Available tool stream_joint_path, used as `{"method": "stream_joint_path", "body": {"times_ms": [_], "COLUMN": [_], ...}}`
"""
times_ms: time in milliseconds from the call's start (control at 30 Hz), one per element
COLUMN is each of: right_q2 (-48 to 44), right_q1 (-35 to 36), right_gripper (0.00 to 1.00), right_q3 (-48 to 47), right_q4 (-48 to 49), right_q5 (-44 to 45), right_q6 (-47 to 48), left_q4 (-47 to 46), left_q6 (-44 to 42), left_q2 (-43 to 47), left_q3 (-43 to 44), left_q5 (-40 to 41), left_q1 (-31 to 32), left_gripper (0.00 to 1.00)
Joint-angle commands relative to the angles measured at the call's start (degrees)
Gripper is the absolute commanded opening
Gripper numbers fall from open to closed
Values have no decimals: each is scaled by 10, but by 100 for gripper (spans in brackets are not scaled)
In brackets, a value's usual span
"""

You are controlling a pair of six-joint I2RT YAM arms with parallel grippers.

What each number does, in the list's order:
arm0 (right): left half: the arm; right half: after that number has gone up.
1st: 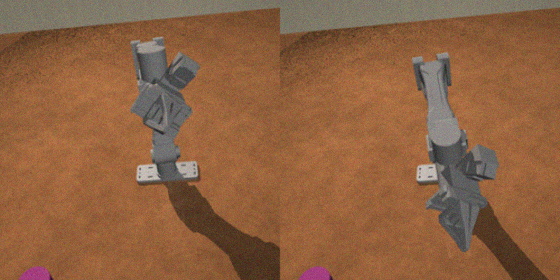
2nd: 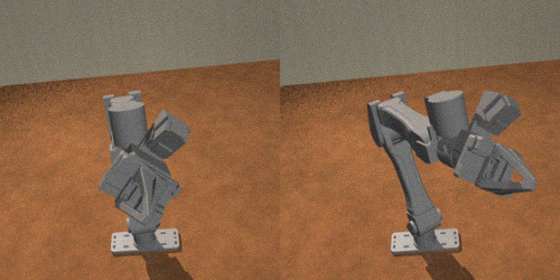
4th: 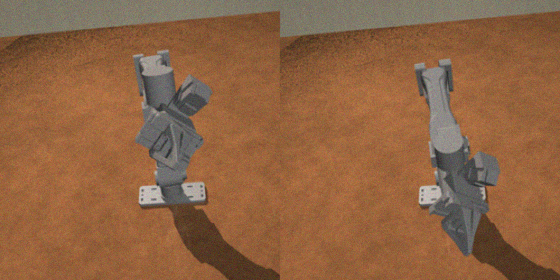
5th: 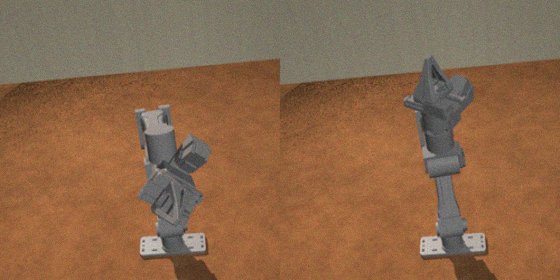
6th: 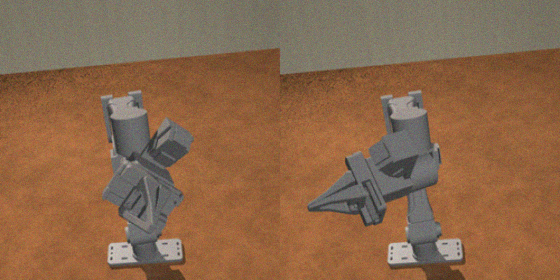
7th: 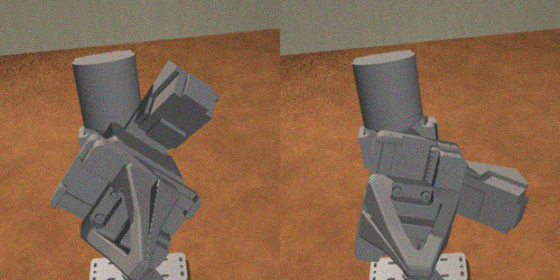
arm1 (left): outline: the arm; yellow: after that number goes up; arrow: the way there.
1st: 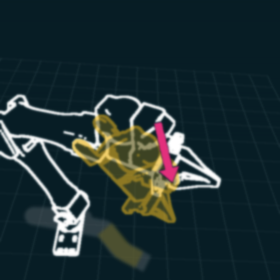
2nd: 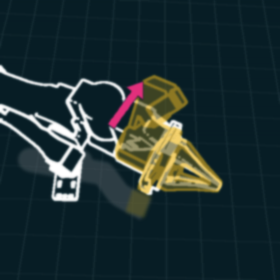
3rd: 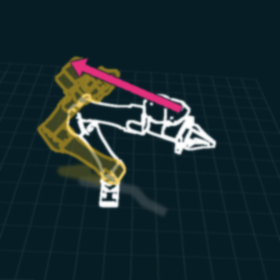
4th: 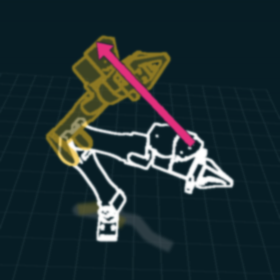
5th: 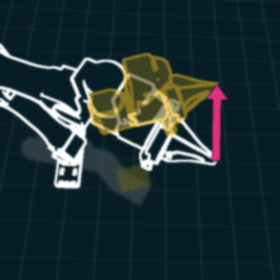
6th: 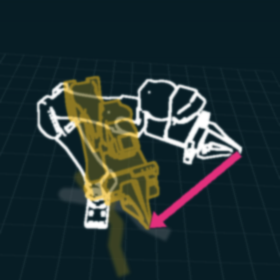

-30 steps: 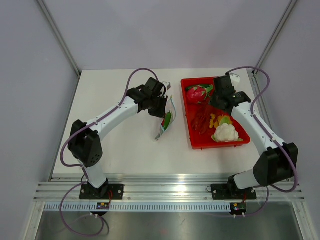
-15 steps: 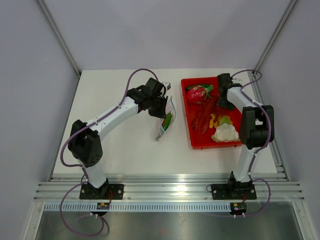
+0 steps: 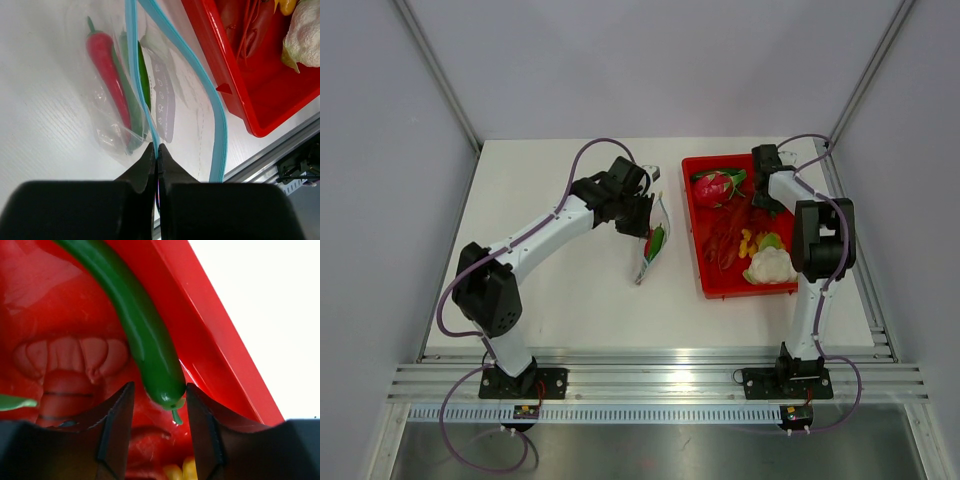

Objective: Place the food in the zip-top bag and seal the zipper
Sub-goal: Pick up the fake vegetable from the bin.

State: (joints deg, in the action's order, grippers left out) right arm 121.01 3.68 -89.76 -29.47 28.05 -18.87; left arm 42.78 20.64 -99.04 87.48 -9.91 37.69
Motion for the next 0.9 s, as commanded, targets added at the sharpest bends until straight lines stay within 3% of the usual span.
{"method": "stream_joint_path", "body": {"times_ms": [0,133,400,567,867], "right_q2": [12,12,-27,-107,-248], "right_q1": [-4,-9,-7,-7,-6], "right_gripper": [51,47,5,0,0], "right_q3": [-19,-16,-1,46,96], "right_q4": [16,22,16,18,-18], "right_q5": [27,14,17,14,-88], "right_q6": [15,21,24,13,-28], "left_q4": [-22,-17,-27,-46,-45], "left_q6": [5,3,7,20,23], "left_q2": [11,8,18,17,-14], "left_q3": [-2,2,-18,-26,25], "left_q5": [-15,-13,3,-2,-17], "left_q1": [0,0,0,0,0], "left_gripper": [0,0,0,0,0]}}
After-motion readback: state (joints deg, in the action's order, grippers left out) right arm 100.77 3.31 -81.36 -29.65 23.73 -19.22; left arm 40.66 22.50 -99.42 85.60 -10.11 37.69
